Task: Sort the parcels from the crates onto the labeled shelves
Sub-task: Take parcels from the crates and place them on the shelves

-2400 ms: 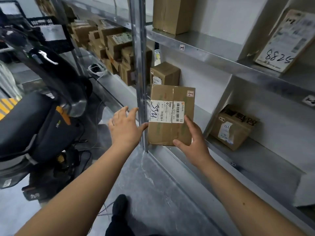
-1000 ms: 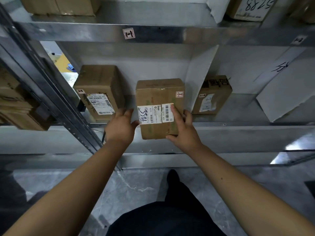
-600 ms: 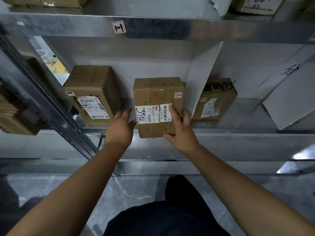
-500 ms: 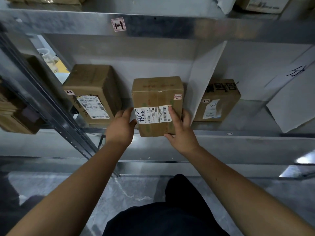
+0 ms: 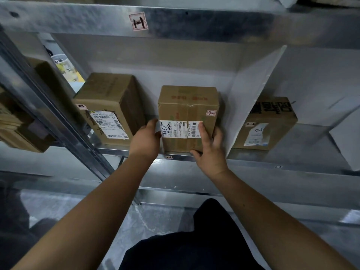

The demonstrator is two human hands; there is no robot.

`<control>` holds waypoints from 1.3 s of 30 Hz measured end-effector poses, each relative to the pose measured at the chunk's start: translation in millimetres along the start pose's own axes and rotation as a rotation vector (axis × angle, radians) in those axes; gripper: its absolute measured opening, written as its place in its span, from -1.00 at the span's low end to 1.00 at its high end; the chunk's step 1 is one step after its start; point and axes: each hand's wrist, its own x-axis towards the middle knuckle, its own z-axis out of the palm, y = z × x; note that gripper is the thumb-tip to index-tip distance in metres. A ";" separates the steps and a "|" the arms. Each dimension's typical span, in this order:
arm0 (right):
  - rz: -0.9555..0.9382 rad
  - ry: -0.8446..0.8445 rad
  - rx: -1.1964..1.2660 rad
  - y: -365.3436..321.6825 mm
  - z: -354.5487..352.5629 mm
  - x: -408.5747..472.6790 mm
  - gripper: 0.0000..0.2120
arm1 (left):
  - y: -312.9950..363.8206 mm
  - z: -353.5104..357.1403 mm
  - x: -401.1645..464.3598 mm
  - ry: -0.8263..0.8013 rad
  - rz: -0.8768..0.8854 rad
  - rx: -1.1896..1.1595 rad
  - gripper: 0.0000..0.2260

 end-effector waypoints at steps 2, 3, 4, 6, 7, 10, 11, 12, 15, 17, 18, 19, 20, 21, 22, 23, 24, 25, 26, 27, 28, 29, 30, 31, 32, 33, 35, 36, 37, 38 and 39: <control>-0.017 0.009 0.005 3.2 1.4 5.6 0.19 | 3.7 2.0 4.2 -0.005 -0.003 -0.015 -0.64; -0.014 0.001 0.006 4.8 1.8 8.5 0.19 | 6.2 2.0 6.3 -0.012 -0.003 -0.024 -0.65; -0.005 -0.010 0.007 5.9 1.9 11.4 0.20 | 8.5 1.7 8.4 -0.016 -0.006 -0.036 -0.65; 0.010 -0.035 0.027 7.1 1.6 18.4 0.20 | 12.1 0.1 13.2 -0.018 -0.026 -0.054 -0.62; 0.010 -0.044 0.039 7.5 2.2 21.6 0.21 | 12.2 -0.5 15.7 -0.020 -0.038 -0.054 -0.61; 0.004 -0.037 0.024 11.0 7.9 26.5 0.20 | 10.9 -0.7 23.5 -0.020 -0.054 -0.050 -0.63; 0.003 -0.027 0.026 12.3 9.6 27.4 0.20 | 11.2 -0.2 26.0 -0.015 -0.048 -0.052 -0.63; 0.000 -0.019 0.035 13.3 10.5 29.0 0.21 | 12.1 0.1 27.9 -0.011 -0.043 -0.055 -0.64; 0.003 -0.012 0.042 16.9 11.3 33.1 0.22 | 16.6 0.5 33.0 -0.004 -0.034 -0.053 -0.66; 0.006 -0.012 0.048 16.6 11.5 32.0 0.21 | 17.6 1.6 34.0 -0.001 -0.041 -0.037 -0.66; 0.013 -0.010 0.053 14.8 10.2 30.5 0.19 | 18.3 1.8 33.3 -0.001 -0.043 -0.031 -0.65; 0.023 -0.009 0.052 12.5 8.2 28.8 0.16 | 19.3 1.8 32.0 -0.001 -0.045 -0.030 -0.65; 0.036 -0.014 0.042 9.9 5.1 26.7 0.13 | 20.6 1.5 30.1 -0.003 -0.047 -0.027 -0.63; 0.050 -0.027 0.027 7.7 1.5 24.0 0.10 | 22.4 0.8 27.4 -0.009 -0.052 -0.024 -0.61; 0.057 -0.043 0.013 5.4 -2.7 20.2 0.08 | 23.4 0.1 23.3 -0.017 -0.061 -0.024 -0.57; 0.055 -0.054 0.011 3.0 -7.3 15.4 0.06 | 23.4 -0.3 18.4 -0.024 -0.071 -0.028 -0.52; 0.049 -0.060 0.030 -0.1 -12.7 9.9 0.03 | 23.3 -0.8 12.8 -0.034 -0.079 -0.035 -0.48; 0.049 -0.066 0.067 -3.9 -18.5 3.6 0.00 | 22.4 -1.1 6.5 -0.048 -0.086 -0.042 -0.46; 0.060 -0.077 0.113 -8.2 -24.3 -3.4 -0.04 | 20.9 -1.5 -0.3 -0.065 -0.094 -0.053 -0.47; 0.077 -0.088 0.155 -13.3 -30.5 -10.7 -0.08 | 19.5 -2.1 -7.8 -0.081 -0.106 -0.070 -0.49; 0.099 -0.095 0.184 -18.7 -36.4 -17.6 -0.12 | 18.2 -3.2 -15.8 -0.094 -0.119 -0.080 -0.51; 0.121 -0.099 0.197 -24.2 -41.8 -24.1 -0.18 | 16.9 -4.7 -24.1 -0.108 -0.129 -0.079 -0.52; 0.139 -0.107 0.200 -29.4 -47.1 -30.1 -0.23 | 16.2 -6.9 -33.4 -0.126 -0.131 -0.070 -0.53; 0.154 -0.119 0.193 -34.1 -51.8 -36.3 -0.26 | 15.4 -8.8 -43.0 -0.147 -0.122 -0.060 -0.52; 0.159 -0.127 0.179 -39.1 -56.7 -42.7 -0.29 | 14.3 -10.3 -53.4 -0.169 -0.104 -0.052 -0.50; 0.158 -0.129 0.163 -43.9 -61.0 -49.1 -0.30 | 13.5 -11.6 -64.1 -0.187 -0.083 -0.046 -0.47; 0.173 -0.147 0.131 -55.5 -69.9 -61.6 -0.34 | 11.3 -13.2 -85.2 -0.218 -0.045 -0.013 -0.44; 0.195 -0.167 0.115 -61.1 -74.5 -67.4 -0.35 | 10.3 -13.4 -94.9 -0.232 -0.025 0.009 -0.42; 0.220 -0.187 0.102 -66.2 -78.8 -73.2 -0.37 | 9.3 -13.0 -104.1 -0.245 -0.004 0.023 -0.41; 0.244 -0.204 0.094 -70.7 -82.8 -79.2 -0.38 | 8.5 -12.6 -113.0 -0.254 0.018 0.033 -0.40; 0.263 -0.214 0.088 -74.0 -86.3 -85.3 -0.39 | 8.3 -12.3 -121.4 -0.259 0.041 0.045 -0.39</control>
